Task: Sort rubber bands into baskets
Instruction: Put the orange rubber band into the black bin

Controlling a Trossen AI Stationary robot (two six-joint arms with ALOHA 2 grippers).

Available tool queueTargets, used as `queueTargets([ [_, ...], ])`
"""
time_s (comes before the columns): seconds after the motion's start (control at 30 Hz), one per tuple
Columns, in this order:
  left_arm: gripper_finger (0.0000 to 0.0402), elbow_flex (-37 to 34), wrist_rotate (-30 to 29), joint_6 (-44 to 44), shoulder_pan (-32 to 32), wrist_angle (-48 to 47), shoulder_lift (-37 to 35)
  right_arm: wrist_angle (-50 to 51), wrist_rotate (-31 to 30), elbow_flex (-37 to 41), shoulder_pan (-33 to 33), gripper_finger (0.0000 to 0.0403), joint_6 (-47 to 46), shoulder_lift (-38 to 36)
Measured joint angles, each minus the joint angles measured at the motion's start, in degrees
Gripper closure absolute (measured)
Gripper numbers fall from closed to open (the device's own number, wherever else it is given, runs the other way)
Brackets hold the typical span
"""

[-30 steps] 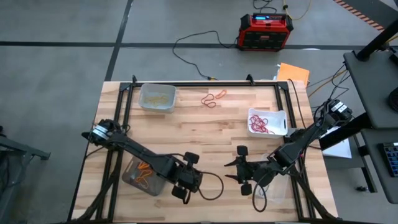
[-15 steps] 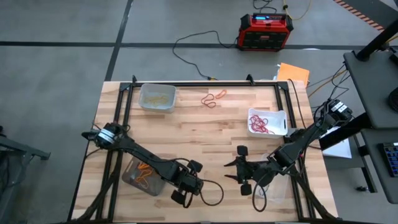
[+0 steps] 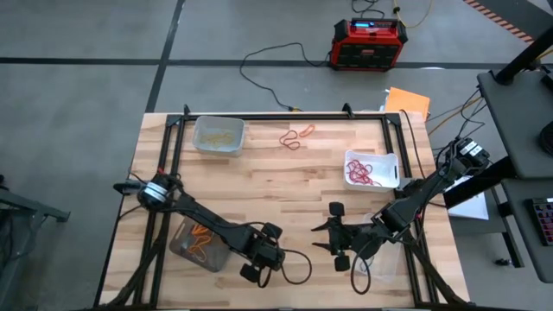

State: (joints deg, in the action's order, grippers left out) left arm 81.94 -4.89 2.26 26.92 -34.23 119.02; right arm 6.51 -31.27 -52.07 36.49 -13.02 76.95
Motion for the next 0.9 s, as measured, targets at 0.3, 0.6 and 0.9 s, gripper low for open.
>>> queueTargets([
  [0.3, 0.0331, -0.99, 0.45, -1.36, -0.67, 0.57, 0.2, -0.08, 0.15, 0.0, 0.0, 0.0234, -0.57, 0.0],
  [0.6, 0.04, -3.11, 0.35, -2.93, -0.74, 3.15, -0.23, -0.22, 0.16, 0.0, 0.0, 0.0234, 0.48, 0.0],
  [0.9, 0.0401, -3.1, -1.11, -0.87, -0.81, 1.89, -4.51, -0.14, 0.17, 0.0, 0.0, 0.0234, 0.89, -0.02],
])
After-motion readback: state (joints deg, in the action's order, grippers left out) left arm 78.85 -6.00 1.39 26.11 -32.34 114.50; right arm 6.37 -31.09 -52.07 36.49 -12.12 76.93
